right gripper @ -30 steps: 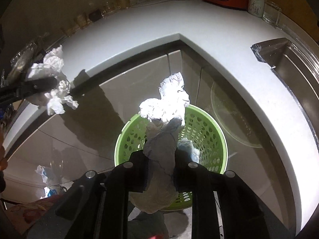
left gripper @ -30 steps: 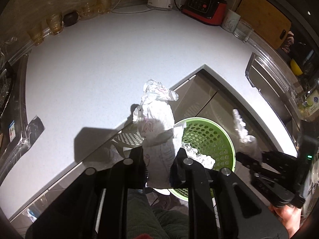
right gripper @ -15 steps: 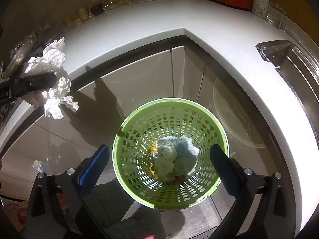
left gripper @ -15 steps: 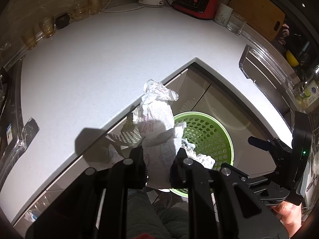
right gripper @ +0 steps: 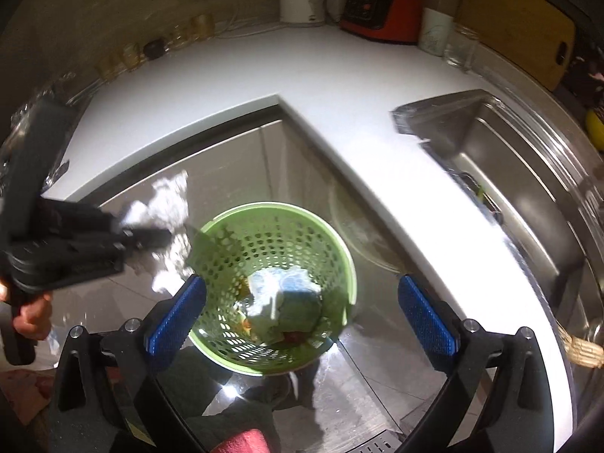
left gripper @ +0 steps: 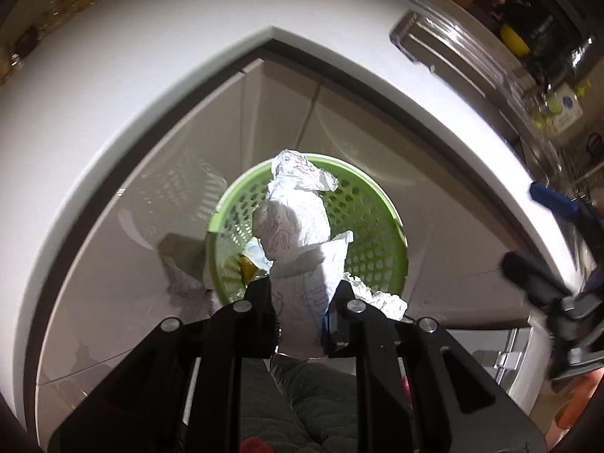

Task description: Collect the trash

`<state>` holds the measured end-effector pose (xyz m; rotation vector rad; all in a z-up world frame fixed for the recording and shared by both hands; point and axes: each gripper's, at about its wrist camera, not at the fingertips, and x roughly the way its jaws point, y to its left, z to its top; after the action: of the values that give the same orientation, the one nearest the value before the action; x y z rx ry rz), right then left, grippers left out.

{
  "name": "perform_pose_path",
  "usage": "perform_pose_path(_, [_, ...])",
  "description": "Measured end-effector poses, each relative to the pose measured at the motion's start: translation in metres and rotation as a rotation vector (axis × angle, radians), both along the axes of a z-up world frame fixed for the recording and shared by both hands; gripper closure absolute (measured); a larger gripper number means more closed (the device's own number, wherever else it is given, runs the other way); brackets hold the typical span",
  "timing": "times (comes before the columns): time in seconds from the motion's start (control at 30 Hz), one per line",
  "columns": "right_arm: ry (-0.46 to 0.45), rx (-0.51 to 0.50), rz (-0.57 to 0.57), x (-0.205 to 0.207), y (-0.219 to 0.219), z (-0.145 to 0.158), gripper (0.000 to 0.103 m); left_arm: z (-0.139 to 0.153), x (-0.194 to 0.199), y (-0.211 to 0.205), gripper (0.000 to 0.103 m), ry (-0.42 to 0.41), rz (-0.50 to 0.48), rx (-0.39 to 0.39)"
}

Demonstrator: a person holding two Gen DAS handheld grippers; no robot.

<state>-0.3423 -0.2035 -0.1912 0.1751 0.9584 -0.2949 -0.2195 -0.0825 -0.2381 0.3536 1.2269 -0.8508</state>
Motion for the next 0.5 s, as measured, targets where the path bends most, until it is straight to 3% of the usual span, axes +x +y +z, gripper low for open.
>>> perform_pose_path(0.07, [-0.007,0.008,-0.030,-0.009,-0.008,0.002,0.002,-0.012,-0.003,-0.013,0.087,0.013,-0.025,0.014])
perform_pose_path(0.13, [-0.010,0.012,-0.057,-0.015,-0.015,0.002,0.002,-0.027,-0.005,-0.027,0.080,0.024,-0.043,0.052])
perform_pose_path(0.2, [-0.007,0.013,-0.074,-0.019,-0.018,0.001,0.002,-0.039,-0.005,-0.036,0.040,0.017,-0.042,0.097])
perform_pose_path(0.23, [-0.007,0.013,-0.079,-0.020,-0.019,0.001,0.002,-0.043,-0.004,-0.038,0.034,0.002,-0.034,0.108])
perform_pose_path(0.43, [0.000,0.024,-0.081,-0.019,-0.018,-0.003,0.002,-0.057,0.001,-0.048,0.028,0.002,-0.008,0.170])
perform_pose_path(0.5, [-0.006,0.019,-0.081,-0.017,-0.017,0.000,0.002,-0.048,0.002,-0.046,0.025,-0.045,0.000,0.176])
